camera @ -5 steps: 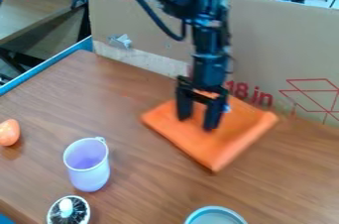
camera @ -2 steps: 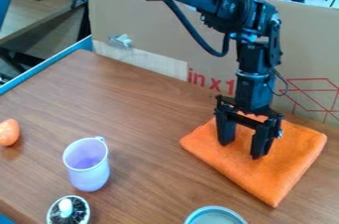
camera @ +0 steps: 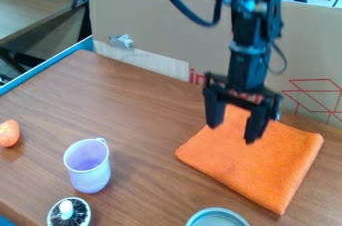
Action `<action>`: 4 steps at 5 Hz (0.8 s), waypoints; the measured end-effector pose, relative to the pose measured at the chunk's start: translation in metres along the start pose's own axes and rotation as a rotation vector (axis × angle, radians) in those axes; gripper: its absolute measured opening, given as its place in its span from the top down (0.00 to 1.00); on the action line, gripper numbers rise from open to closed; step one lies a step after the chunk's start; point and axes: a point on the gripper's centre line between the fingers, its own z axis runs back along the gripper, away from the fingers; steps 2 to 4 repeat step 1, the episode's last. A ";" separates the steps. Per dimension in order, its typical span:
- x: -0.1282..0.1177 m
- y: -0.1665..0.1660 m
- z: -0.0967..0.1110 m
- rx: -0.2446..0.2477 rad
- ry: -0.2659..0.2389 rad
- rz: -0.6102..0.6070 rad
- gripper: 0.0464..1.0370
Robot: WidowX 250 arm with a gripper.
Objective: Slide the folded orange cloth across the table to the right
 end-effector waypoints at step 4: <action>-0.013 -0.004 0.019 0.022 -0.021 -0.001 0.04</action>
